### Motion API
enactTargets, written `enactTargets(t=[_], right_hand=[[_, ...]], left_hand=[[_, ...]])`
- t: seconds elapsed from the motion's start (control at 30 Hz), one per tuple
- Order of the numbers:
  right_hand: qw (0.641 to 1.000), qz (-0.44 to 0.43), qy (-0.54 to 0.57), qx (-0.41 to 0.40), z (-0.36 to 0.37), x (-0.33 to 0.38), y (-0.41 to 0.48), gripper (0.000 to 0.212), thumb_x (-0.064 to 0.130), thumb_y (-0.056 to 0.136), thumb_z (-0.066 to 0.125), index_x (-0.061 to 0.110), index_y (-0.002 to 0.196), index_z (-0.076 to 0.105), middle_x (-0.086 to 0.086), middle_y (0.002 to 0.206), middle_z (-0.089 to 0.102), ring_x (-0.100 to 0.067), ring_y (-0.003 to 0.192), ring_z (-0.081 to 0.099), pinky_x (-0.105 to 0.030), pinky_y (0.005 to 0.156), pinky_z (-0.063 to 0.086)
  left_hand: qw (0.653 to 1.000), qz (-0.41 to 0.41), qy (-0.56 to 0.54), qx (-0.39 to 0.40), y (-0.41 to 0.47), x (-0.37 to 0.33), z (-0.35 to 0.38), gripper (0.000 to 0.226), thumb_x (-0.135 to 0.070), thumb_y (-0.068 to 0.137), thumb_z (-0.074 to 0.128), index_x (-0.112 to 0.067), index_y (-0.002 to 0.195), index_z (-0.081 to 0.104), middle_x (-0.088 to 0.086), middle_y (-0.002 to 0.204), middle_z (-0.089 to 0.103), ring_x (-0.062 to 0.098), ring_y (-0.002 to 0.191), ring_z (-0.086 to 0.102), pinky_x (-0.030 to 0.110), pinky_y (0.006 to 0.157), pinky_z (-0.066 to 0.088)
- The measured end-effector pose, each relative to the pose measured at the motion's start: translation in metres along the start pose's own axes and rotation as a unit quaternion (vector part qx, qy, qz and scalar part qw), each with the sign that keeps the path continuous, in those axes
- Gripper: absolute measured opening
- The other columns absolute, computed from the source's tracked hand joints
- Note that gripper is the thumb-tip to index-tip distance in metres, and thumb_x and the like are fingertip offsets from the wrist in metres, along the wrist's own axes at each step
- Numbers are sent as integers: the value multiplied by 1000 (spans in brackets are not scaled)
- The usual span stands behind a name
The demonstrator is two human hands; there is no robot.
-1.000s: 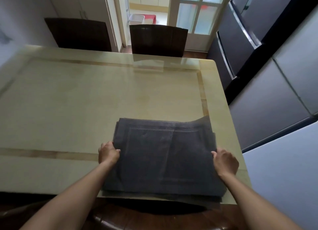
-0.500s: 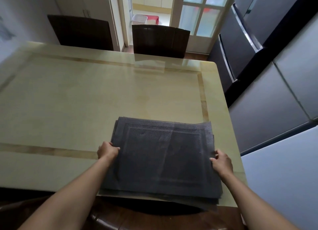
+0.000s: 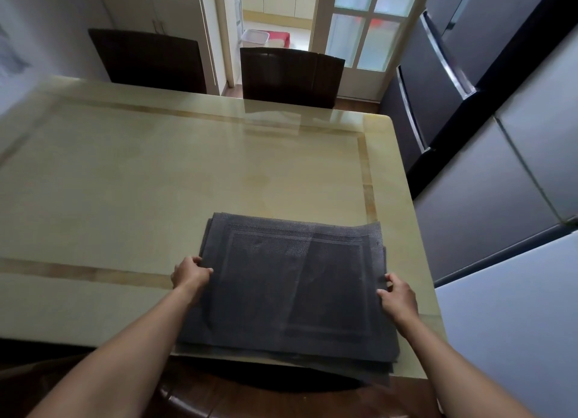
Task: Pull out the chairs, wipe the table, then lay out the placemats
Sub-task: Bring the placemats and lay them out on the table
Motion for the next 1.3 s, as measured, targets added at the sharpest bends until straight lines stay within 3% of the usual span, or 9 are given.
enactTargets(t=[0.1, 0.27, 0.5, 0.6, 0.73, 1.03, 1.13, 1.2, 1.3], right_hand=[[1000, 2, 12, -1, 0, 1, 0, 36, 10, 86, 64, 7, 122, 60, -14, 122, 64, -31, 109, 60, -32, 86, 46], [999, 39, 26, 13, 1, -8, 0, 29, 13, 85, 66, 5, 113, 66, -13, 114, 68, -29, 102, 62, -31, 80, 47], [998, -21, 48, -33, -27, 28, -2, 11, 11, 85, 66, 6, 94, 71, -14, 100, 71, -21, 80, 56, -24, 67, 35], [994, -40, 91, -40, -37, 57, 1, 11, 11, 84, 68, 7, 93, 72, -13, 97, 72, -22, 81, 60, -28, 69, 42], [990, -69, 112, -50, -46, 99, 3, 11, 14, 82, 71, 7, 91, 72, -15, 95, 72, -27, 86, 65, -33, 76, 49], [982, -114, 149, -18, -11, 206, -20, 12, 13, 85, 68, 6, 95, 70, -12, 92, 69, -25, 85, 62, -32, 77, 50], [976, -118, 182, -8, 8, 248, -36, 3, 11, 86, 66, 10, 89, 68, -10, 86, 67, -25, 82, 63, -33, 77, 52], [973, -116, 201, -10, 21, 276, -46, 15, 10, 85, 68, 18, 74, 63, -12, 82, 69, -28, 78, 67, -41, 77, 57], [968, -103, 228, -8, 45, 319, -64, 19, 7, 86, 67, 18, 71, 61, -9, 71, 66, -26, 66, 65, -40, 67, 58]], left_hand=[[999, 43, 9, -14, -5, -6, -6, 27, -16, 81, 70, -9, 105, 61, 16, 114, 63, 35, 107, 56, 38, 90, 46], [990, 135, 27, 20, -21, -10, -6, 38, -9, 85, 65, -5, 122, 59, 14, 119, 65, 30, 110, 60, 34, 92, 45], [987, 128, -98, -7, -21, -28, -41, 21, -4, 82, 66, -8, 102, 71, 13, 98, 72, 27, 88, 68, 38, 84, 55], [972, 98, -211, 24, -11, -41, -62, 20, 1, 84, 63, -6, 101, 68, 14, 90, 72, 18, 64, 69, 28, 62, 60], [951, 83, -297, 34, 3, -57, -97, 20, 7, 86, 57, -4, 102, 62, -6, 49, 67, 2, 38, 60, 14, 40, 49], [934, 66, -352, 17, 47, -43, -190, 32, 15, 88, 46, 7, 117, 56, -4, 45, 64, 2, 34, 58, 13, 35, 46], [930, 65, -363, 5, 72, -31, -228, 34, 16, 88, 44, 7, 119, 55, 7, 69, 62, 1, 35, 58, 14, 37, 47], [930, 66, -361, 1, 90, -23, -254, 34, 16, 87, 44, 7, 119, 55, 9, 73, 61, 2, 36, 59, 14, 38, 48], [929, 68, -363, 1, 121, -14, -298, 35, 17, 87, 42, 8, 119, 55, -2, 52, 66, 2, 36, 58, 14, 37, 48]])
Point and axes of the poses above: each hand's wrist, its own y-axis towards the middle knuckle, its own z-axis out of the palm, x = y × z, the point moved 7 cm from there along y, towards the middle knuckle
